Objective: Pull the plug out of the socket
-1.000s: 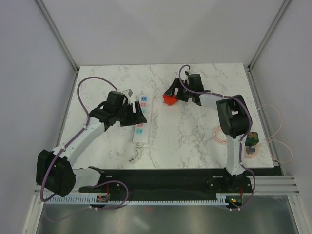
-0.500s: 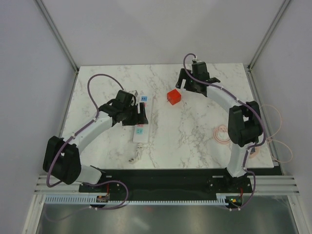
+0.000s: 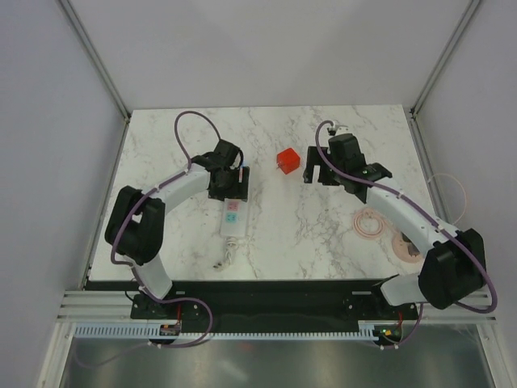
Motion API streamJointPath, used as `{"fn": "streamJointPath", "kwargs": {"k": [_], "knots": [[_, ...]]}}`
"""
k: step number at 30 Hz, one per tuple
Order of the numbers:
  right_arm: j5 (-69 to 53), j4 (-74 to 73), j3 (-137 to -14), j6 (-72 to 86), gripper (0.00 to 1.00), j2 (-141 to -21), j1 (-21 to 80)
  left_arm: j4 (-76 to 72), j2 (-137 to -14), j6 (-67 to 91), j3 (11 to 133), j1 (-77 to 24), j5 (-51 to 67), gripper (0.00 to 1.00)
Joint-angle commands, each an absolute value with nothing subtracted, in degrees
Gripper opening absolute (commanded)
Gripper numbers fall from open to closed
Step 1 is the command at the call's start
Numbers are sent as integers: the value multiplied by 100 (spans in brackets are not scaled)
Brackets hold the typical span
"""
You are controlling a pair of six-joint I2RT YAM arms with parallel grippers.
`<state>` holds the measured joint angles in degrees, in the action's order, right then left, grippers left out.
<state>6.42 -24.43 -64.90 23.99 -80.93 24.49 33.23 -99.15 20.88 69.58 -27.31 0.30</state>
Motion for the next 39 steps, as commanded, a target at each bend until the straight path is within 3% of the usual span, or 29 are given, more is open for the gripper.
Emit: {"fn": "streamJointPath", "kwargs": {"k": [1,10,23,26,33,39], "knots": [[686,-2549,-6127,2259,98,-7621,2452,3472,-10133,1802,7286,-2909,-491,83],[290,-2470,-5678,2153,98,-7093,2461,3463,-10555,1758,7400,-3208,-668,88],[193,-2329,-5072,2083,98,-6645,2461,3498,-11039,1943,7418,-3234,-1344,87],[132,-2320,-5001,2092,98,-6557,2461,3533,-11171,1872,7549,-3217,-1608,80],[-167,-2329,-4887,2101,98,-6293,2461,3796,-11443,1363,8112,-2849,-2100,50],[-316,-2338,-4799,2118,98,-6091,2461,3841,-11662,678,8621,-2154,-2442,40]]}}
